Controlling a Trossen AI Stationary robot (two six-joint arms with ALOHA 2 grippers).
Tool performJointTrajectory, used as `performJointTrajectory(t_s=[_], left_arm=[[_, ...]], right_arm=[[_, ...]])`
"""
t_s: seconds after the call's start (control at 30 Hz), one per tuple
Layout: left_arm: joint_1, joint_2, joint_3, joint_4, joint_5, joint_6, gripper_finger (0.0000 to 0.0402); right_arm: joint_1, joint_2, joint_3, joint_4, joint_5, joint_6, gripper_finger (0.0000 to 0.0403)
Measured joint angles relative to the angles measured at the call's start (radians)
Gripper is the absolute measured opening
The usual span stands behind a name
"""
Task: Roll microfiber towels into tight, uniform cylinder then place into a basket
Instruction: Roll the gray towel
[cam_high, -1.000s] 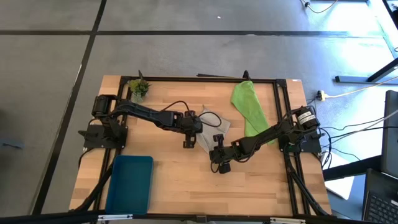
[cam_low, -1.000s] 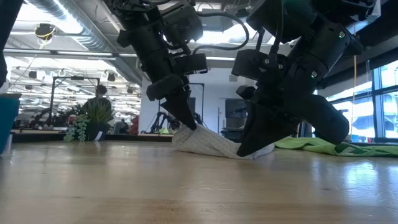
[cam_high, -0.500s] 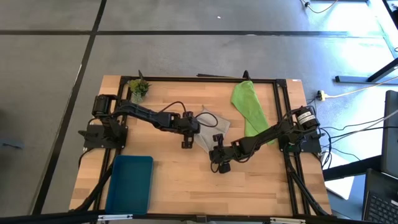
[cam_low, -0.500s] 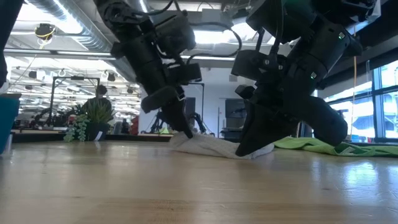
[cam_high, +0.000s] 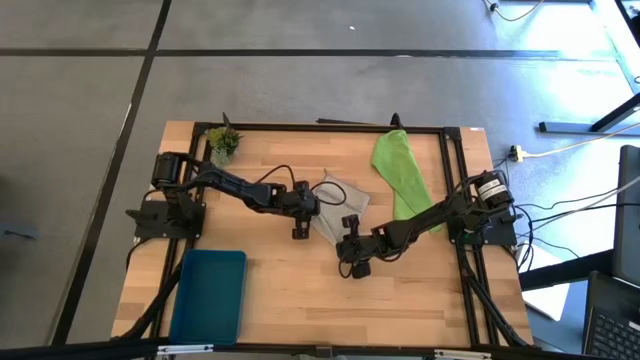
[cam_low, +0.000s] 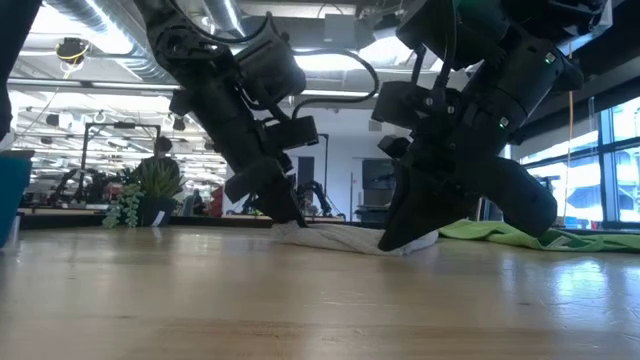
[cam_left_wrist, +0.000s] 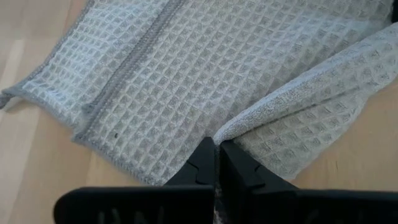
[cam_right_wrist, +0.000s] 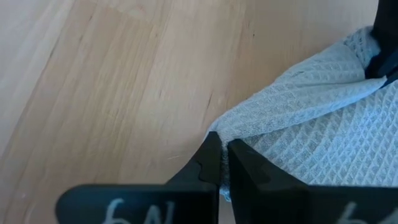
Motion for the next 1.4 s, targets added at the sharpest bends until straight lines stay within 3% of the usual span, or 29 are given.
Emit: performJointTrajectory(t_s=[0.27,0.57,1.4], left_arm=[[0.0,0.009,0.0,-0.015,0.009,-0.001,0.0],[-0.029,0.009,0.0,-0.047,-0.005,-0.028,0.0],[-0.138,0.008,0.0,-0.089,-0.076,-0.052,0.0]], right_arm=[[0.014,-0.004,0.072,-0.108,0.042,-0.008,0.0015],[0.014,-0.064,0.092,-0.194,0.084,0.133,0.0015],[-0.14,-0.113,0.069,-0.329,-0.034,0.595,0.0015]])
